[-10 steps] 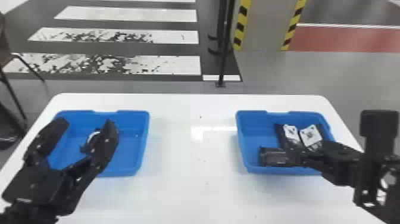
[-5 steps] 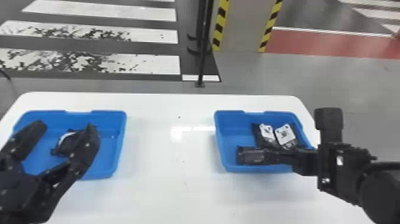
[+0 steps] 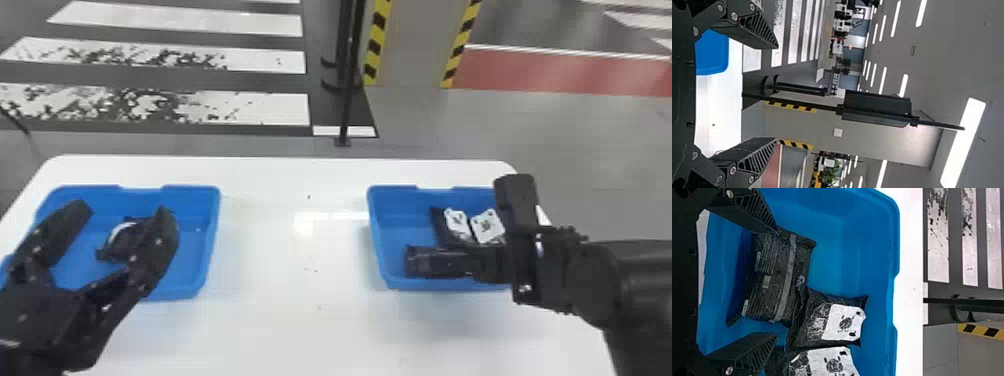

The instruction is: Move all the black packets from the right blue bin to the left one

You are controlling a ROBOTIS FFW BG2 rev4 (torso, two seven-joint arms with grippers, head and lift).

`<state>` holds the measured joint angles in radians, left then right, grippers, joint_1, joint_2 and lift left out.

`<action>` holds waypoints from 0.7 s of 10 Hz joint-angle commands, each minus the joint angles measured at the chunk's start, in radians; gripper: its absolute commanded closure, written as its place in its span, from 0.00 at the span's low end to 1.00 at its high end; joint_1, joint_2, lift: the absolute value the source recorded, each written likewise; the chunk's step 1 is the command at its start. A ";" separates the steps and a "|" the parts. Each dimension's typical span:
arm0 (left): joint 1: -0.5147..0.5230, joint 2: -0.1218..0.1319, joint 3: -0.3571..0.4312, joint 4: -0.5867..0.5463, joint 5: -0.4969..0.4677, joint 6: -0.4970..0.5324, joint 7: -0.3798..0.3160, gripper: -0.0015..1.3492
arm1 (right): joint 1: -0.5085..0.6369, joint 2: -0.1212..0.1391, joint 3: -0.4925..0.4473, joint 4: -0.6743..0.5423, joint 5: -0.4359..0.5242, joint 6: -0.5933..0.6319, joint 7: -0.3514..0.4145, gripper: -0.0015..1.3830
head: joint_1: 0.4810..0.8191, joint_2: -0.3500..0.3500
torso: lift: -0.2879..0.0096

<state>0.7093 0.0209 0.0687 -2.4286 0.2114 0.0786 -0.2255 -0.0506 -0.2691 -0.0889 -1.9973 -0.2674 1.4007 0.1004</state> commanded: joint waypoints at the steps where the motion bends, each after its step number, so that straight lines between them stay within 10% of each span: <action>1: 0.000 0.001 0.001 0.000 0.000 0.000 -0.002 0.16 | -0.030 -0.004 0.021 0.030 0.006 0.013 -0.011 0.07 | 0.63 0.33 | 0.50; 7: 0.002 0.001 0.003 0.000 -0.002 0.012 -0.003 0.16 | -0.072 -0.006 0.037 0.114 -0.042 0.087 -0.077 0.15 | 0.63 0.32 | 0.50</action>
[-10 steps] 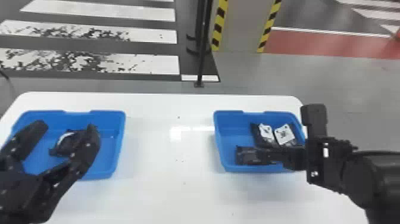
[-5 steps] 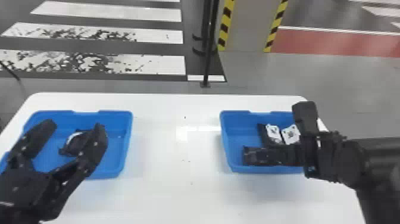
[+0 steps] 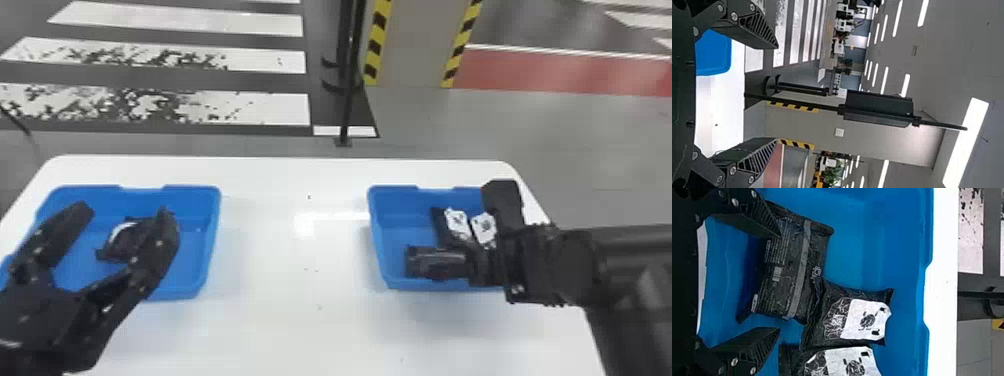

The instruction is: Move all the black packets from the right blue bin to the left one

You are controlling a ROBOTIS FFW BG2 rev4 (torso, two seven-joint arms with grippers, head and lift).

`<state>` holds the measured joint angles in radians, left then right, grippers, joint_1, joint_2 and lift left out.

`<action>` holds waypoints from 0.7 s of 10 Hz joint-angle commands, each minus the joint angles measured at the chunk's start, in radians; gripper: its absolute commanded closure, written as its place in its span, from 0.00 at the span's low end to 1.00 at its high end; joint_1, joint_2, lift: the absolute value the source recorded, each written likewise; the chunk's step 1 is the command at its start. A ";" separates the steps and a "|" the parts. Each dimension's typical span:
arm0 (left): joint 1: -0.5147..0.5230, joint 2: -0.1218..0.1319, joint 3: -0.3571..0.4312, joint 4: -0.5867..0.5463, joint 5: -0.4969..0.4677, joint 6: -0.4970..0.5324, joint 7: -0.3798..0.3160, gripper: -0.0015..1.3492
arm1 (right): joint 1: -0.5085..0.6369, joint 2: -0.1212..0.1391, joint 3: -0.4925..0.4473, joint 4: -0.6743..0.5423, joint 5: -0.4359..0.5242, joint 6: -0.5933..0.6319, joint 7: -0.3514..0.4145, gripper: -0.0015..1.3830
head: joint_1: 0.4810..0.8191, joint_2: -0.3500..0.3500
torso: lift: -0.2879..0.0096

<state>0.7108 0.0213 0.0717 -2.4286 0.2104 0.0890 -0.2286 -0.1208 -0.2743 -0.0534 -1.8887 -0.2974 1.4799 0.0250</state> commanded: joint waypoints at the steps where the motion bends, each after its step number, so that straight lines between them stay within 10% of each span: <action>1: -0.002 0.000 0.000 0.000 -0.003 0.004 0.000 0.16 | -0.009 0.000 0.002 0.025 -0.026 0.003 -0.002 0.45 | 0.63 0.32 | 0.50; 5: 0.001 0.000 0.002 0.002 -0.007 0.014 0.000 0.16 | -0.007 -0.002 0.010 0.091 -0.066 -0.145 0.019 0.81 | 0.63 0.35 | 0.50; 7: 0.001 0.000 0.004 0.002 -0.007 0.012 -0.002 0.16 | 0.028 -0.002 0.000 0.066 -0.088 -0.223 0.035 0.81 | 0.63 0.36 | 0.50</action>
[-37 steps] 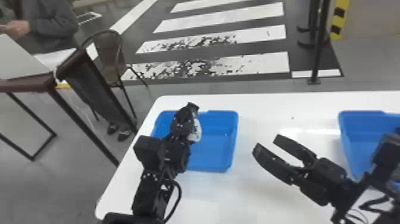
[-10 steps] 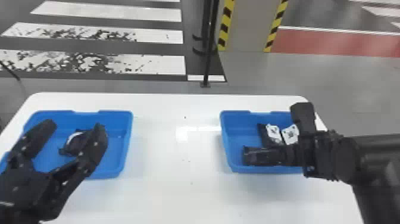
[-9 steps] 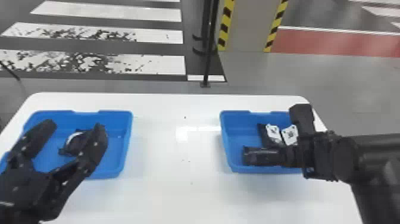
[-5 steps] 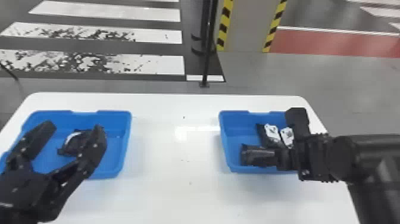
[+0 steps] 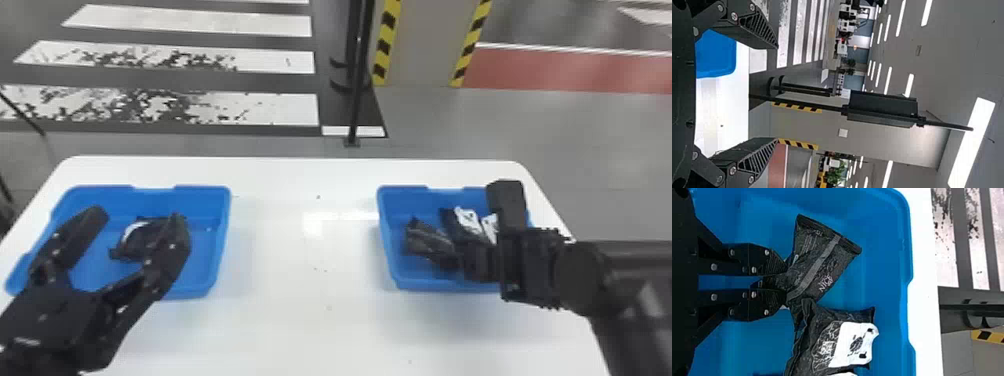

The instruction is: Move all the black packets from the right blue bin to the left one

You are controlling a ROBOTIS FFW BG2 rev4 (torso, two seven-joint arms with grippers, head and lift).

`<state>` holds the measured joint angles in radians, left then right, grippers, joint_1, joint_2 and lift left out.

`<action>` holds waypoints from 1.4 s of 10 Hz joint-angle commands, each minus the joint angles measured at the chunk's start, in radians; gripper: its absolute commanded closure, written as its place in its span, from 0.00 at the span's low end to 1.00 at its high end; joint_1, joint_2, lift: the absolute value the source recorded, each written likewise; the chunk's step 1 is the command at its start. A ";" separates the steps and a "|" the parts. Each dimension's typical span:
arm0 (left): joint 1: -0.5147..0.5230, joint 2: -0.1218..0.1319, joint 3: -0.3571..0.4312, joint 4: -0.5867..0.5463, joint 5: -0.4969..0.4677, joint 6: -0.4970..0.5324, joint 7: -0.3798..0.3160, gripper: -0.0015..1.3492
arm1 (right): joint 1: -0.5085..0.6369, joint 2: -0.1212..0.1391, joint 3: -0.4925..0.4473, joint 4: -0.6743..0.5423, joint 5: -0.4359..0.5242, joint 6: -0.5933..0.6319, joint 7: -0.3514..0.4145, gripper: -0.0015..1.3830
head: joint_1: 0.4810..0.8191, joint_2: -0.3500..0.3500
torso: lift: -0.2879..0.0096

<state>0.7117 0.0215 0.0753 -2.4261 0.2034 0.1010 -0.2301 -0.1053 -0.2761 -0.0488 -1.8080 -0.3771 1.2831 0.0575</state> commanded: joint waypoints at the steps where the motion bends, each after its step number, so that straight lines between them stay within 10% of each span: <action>1: 0.000 -0.002 0.000 0.000 0.000 -0.003 0.000 0.16 | 0.056 0.005 -0.029 -0.081 -0.032 -0.053 0.007 0.81 | 0.63 0.37 | 0.50; 6: 0.000 -0.009 0.004 0.005 0.012 -0.023 0.000 0.16 | 0.208 0.020 -0.099 -0.265 -0.205 -0.316 0.163 0.81 | 0.63 0.44 | 0.50; 14: -0.064 0.015 -0.053 0.022 0.132 0.098 -0.060 0.16 | 0.140 -0.017 0.272 -0.306 -0.520 -0.422 0.246 0.81 | 0.63 0.81 | 0.50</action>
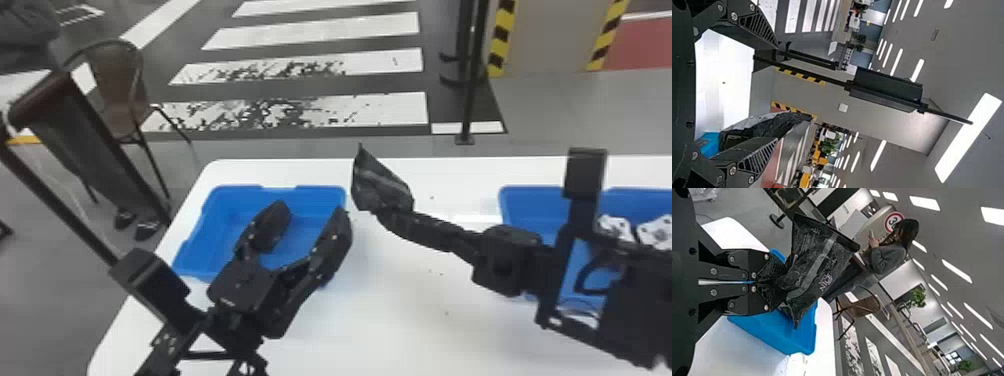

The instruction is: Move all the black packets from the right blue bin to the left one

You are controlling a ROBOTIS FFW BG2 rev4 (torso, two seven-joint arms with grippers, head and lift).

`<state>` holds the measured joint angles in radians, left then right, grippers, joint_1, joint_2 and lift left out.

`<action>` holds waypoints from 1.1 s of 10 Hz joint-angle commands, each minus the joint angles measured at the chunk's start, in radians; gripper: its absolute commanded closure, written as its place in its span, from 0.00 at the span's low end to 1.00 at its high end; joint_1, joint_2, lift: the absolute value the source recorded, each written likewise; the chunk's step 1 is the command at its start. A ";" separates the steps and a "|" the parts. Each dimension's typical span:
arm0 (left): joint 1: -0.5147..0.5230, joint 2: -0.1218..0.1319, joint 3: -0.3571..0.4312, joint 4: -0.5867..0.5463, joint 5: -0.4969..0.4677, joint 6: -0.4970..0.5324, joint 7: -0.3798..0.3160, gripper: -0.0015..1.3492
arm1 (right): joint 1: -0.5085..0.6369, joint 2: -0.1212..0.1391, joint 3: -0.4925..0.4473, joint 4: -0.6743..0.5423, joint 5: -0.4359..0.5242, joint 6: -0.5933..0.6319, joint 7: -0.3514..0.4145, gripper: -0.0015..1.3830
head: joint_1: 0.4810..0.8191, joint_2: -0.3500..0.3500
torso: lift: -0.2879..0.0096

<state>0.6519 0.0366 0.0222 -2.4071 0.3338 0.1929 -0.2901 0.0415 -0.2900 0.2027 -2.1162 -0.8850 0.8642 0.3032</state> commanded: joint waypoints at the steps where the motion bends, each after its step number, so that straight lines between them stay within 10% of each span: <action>1: -0.009 0.000 -0.002 0.006 0.003 0.018 -0.006 0.16 | -0.017 -0.005 0.043 0.004 -0.022 -0.005 0.002 0.81 | 0.63 0.82 | 0.50; 6: -0.016 0.000 -0.008 0.018 0.019 0.021 -0.014 0.17 | -0.042 -0.020 0.154 0.021 -0.080 -0.010 0.004 0.81 | 0.63 0.92 | 0.50; 7: -0.016 0.002 -0.010 0.020 0.017 0.018 -0.014 0.25 | -0.042 -0.020 0.162 0.024 -0.086 -0.013 0.004 0.81 | 0.63 0.95 | 0.50; 8: -0.014 0.002 -0.012 0.020 0.015 0.023 -0.006 0.65 | -0.042 -0.020 0.162 0.026 -0.090 -0.015 0.005 0.81 | 0.63 0.96 | 0.50; 11: -0.004 -0.001 -0.010 0.008 0.035 0.089 0.025 0.89 | -0.044 -0.021 0.162 0.034 -0.098 -0.035 0.007 0.81 | 0.63 0.97 | 0.50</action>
<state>0.6469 0.0363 0.0103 -2.3982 0.3660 0.2748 -0.2660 -0.0012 -0.3115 0.3650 -2.0851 -0.9831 0.8343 0.3096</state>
